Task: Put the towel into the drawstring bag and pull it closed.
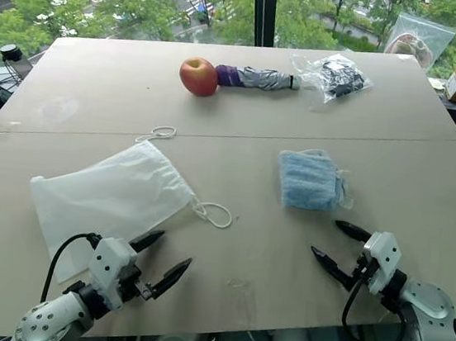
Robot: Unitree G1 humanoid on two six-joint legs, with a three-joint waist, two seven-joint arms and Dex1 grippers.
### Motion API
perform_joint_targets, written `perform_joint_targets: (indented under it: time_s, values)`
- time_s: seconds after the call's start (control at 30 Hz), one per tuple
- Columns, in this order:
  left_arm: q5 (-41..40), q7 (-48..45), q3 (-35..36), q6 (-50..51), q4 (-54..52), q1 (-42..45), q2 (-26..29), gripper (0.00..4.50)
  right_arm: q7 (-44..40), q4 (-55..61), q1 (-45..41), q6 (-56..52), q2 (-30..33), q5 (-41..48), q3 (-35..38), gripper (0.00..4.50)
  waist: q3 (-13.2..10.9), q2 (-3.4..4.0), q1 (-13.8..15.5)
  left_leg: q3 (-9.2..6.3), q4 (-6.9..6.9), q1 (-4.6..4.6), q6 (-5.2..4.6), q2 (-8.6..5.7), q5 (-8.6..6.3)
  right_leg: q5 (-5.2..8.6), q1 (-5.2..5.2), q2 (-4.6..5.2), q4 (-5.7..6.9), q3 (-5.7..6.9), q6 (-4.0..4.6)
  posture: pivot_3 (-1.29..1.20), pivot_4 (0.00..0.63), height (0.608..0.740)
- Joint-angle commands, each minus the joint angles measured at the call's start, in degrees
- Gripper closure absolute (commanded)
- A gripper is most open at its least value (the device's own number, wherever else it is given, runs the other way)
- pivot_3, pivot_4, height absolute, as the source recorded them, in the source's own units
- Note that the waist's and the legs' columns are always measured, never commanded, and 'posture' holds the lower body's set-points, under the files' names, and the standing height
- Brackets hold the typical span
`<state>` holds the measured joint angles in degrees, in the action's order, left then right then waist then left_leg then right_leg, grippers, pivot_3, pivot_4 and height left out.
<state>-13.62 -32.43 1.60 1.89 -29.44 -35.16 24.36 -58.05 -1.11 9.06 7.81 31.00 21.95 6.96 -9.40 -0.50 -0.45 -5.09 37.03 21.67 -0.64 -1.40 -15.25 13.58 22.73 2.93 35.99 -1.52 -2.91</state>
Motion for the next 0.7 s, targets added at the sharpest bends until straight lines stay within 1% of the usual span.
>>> perform_joint_targets:
  time_s: [0.03,0.33,0.53,0.7]
  values:
    - [-1.30,-0.45,0.25,-0.70,-1.17,-0.99,-0.21,0.00,-0.94,1.41,0.35,1.75,0.48,-0.02,-0.03,0.02,0.00,0.00,0.00,0.00,0.00,0.00,0.00,0.00,0.00,0.00,0.00,0.00,0.00,0.00,0.00,0.00,0.150,0.740]
    - [-3.55,-0.48,0.72,1.02,-3.22,-2.28,0.05,0.00,-2.31,2.04,0.87,2.23,0.39,0.24,-0.43,0.02,0.00,0.00,-0.03,0.01,0.10,0.00,0.00,0.00,0.00,0.00,-0.01,-0.01,0.08,-0.01,0.00,0.00,0.150,0.740]
    - [-5.81,0.16,1.18,2.58,-4.65,-1.03,-0.33,0.00,-3.31,2.36,1.00,2.16,0.64,1.06,0.09,0.02,0.00,0.00,-0.04,0.02,0.17,-0.02,0.00,0.00,0.00,0.00,-0.01,-0.01,0.19,-0.02,0.00,0.00,0.150,0.740]
    - [-16.70,7.69,3.37,14.35,-12.55,8.86,-2.12,0.00,-5.44,3.17,-1.09,0.20,2.20,3.69,0.85,0.02,-0.01,0.01,0.22,0.02,0.37,-0.01,-0.01,0.00,0.01,-0.01,-0.01,-0.01,0.45,0.06,-0.01,0.00,0.150,0.740]
